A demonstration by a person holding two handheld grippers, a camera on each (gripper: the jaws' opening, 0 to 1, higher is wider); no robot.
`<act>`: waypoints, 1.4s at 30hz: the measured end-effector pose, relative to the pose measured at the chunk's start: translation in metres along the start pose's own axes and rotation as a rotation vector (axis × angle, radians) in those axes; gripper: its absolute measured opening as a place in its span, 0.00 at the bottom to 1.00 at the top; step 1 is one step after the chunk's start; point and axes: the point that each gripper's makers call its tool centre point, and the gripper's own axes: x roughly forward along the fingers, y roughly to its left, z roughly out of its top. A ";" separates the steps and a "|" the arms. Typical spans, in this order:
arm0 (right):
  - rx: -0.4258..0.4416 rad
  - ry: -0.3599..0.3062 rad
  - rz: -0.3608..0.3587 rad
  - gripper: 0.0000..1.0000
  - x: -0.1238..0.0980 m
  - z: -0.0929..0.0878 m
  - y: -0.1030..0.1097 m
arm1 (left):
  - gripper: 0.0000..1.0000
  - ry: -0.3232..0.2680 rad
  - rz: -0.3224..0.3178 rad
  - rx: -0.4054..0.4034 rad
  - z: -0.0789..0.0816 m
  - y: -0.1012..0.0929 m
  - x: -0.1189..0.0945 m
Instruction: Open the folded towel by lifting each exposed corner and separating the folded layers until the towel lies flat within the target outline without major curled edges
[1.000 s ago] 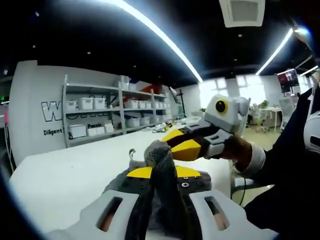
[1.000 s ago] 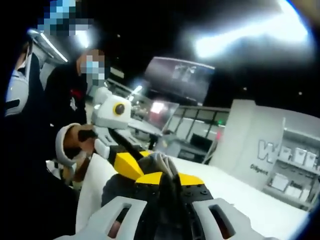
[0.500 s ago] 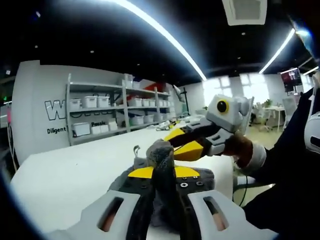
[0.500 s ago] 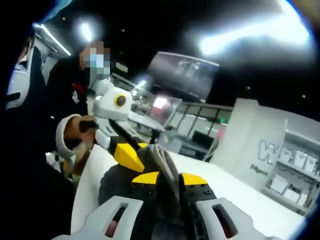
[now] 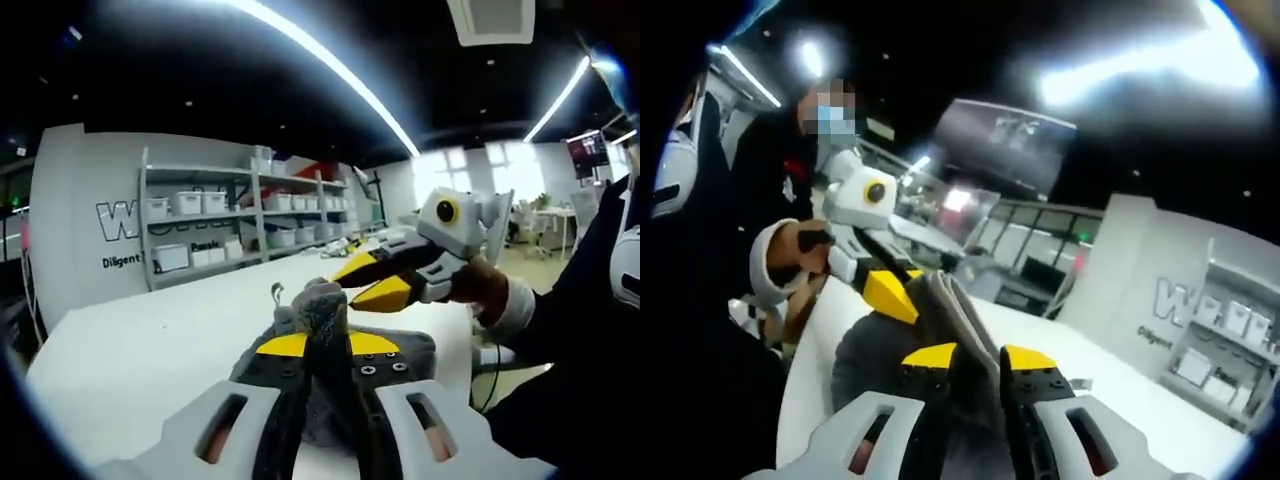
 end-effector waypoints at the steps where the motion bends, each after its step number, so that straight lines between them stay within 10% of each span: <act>1: 0.001 0.006 0.000 0.15 0.000 -0.002 0.000 | 0.11 0.003 0.000 0.000 0.000 0.001 0.000; 19: 0.090 0.206 0.048 0.19 0.003 -0.053 0.001 | 0.11 0.025 0.061 -0.016 -0.004 0.022 -0.014; 42: 0.148 0.308 0.105 0.28 0.005 -0.081 0.019 | 0.12 0.054 0.098 -0.054 -0.013 0.039 -0.027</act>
